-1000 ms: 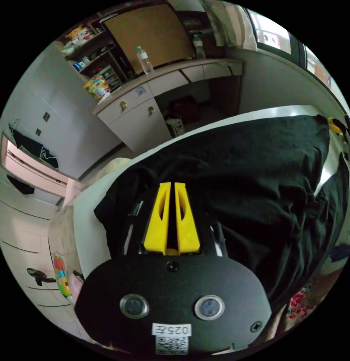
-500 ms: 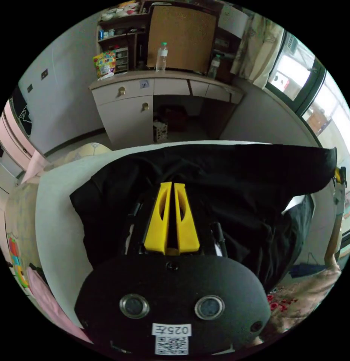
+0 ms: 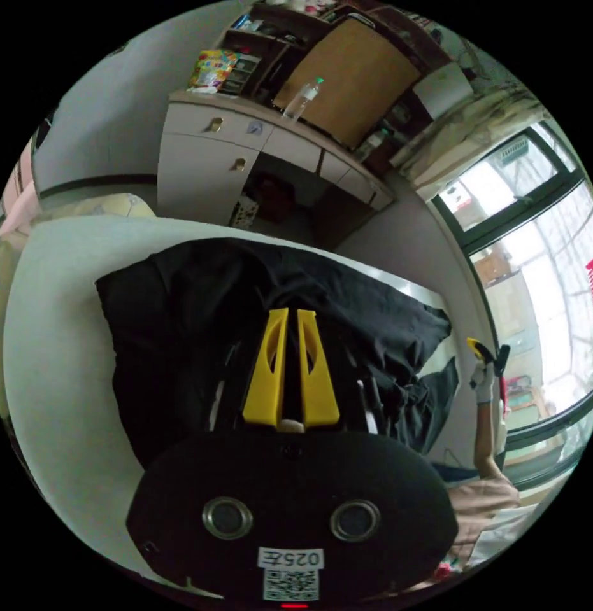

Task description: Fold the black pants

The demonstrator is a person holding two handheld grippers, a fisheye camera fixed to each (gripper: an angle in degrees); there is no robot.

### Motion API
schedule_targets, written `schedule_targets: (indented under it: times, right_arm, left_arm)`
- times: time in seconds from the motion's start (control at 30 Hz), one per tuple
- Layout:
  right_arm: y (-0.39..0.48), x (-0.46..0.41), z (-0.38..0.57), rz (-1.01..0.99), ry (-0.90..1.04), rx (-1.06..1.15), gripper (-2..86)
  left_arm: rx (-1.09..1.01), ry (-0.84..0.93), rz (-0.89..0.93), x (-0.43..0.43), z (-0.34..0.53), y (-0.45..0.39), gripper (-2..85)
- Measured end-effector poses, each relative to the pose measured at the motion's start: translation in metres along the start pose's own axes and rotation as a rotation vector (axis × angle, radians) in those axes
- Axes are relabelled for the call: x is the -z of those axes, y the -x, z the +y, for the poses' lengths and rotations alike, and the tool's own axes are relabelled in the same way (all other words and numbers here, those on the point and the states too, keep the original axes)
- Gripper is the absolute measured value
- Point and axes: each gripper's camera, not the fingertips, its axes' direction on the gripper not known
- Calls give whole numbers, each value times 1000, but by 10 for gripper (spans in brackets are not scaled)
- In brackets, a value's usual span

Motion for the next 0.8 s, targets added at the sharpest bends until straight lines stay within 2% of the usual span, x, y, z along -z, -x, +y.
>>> schedule_targets:
  times: [0.1, 0.17, 0.27, 0.4, 0.5, 0.53, 0.6, 0.7, 0.8]
  right_arm:
    - [40, 0, 45, -72, -33, 120, 76]
    - [65, 7, 81, -20, -75, 194, 80]
    - [103, 12, 160, 186, -191, 262, 83]
    - [126, -7, 288, 415, -551, 181, 78]
    - [116, -32, 335, 499, -601, 36, 104]
    - [106, -43, 347, 512, -608, -19, 113]
    - [87, -58, 358, 473, -579, -100, 124]
    - [57, -81, 362, 380, -532, -197, 133]
    - [59, -106, 356, 345, -530, -136, 136]
  left_arm:
    - [-80, -77, 24, 44, 38, -12, 9]
    - [-141, -141, -82, 78, 78, -28, 13]
    - [-152, -336, -242, 132, 182, -51, 15]
    - [0, -660, -247, 154, 331, -49, 44]
    - [144, -807, -287, 141, 397, -38, 75]
    - [231, -823, -301, 134, 412, -33, 78]
    - [275, -789, -286, 121, 419, -28, 83]
    - [229, -703, -279, 101, 402, -30, 92]
    - [124, -654, -422, 90, 374, -49, 90]
